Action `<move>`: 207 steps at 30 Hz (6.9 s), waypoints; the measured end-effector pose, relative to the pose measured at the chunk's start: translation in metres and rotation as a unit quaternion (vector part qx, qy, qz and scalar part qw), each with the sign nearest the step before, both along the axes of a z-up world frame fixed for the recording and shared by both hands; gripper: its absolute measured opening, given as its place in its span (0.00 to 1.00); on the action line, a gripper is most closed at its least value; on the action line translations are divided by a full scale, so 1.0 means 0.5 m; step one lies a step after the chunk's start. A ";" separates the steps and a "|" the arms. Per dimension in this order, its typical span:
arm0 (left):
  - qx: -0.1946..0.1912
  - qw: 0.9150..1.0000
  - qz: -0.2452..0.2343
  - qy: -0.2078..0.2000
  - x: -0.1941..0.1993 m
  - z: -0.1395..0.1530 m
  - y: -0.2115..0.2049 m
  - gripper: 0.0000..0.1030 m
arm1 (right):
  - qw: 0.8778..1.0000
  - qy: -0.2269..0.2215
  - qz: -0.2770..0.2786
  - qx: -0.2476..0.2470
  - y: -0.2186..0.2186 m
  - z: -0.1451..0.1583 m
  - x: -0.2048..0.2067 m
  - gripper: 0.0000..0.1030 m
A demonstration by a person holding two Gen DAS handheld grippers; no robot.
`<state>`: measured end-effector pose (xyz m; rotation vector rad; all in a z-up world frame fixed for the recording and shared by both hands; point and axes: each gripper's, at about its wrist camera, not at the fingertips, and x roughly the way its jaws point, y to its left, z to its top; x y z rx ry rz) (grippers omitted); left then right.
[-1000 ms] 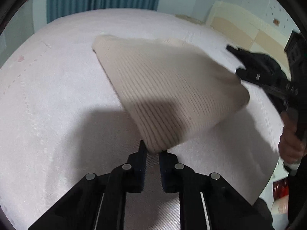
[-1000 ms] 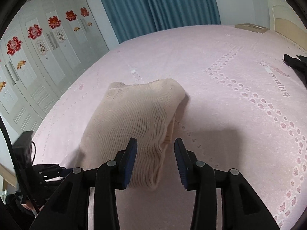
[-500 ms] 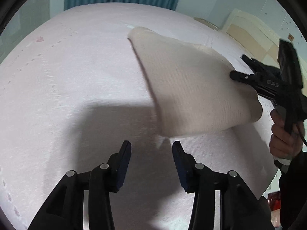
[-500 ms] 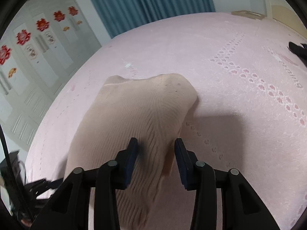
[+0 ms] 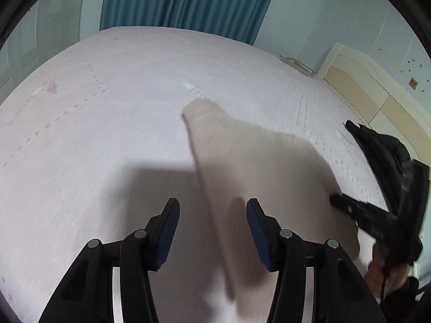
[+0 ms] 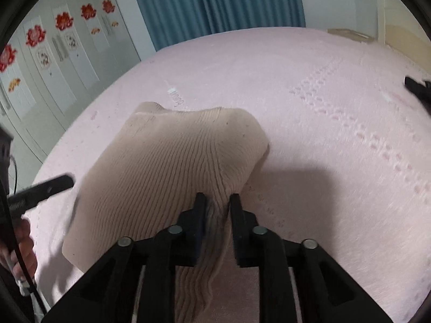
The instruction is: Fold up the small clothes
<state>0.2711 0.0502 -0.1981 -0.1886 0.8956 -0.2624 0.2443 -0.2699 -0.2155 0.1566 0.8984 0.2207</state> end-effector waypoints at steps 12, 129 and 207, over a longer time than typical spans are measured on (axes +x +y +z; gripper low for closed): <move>0.051 0.999 0.010 0.006 0.083 -0.036 -0.069 0.50 | 0.998 -0.015 -0.019 -0.062 0.014 0.002 0.090 0.25; 0.097 0.991 0.062 -0.064 -0.478 0.371 -0.094 0.79 | 0.990 -0.054 -0.105 -0.082 0.006 0.412 -0.487 0.99; 0.090 0.990 0.074 -0.074 -0.495 0.390 -0.074 0.79 | 0.988 -0.055 -0.116 -0.088 0.024 0.427 -0.504 0.99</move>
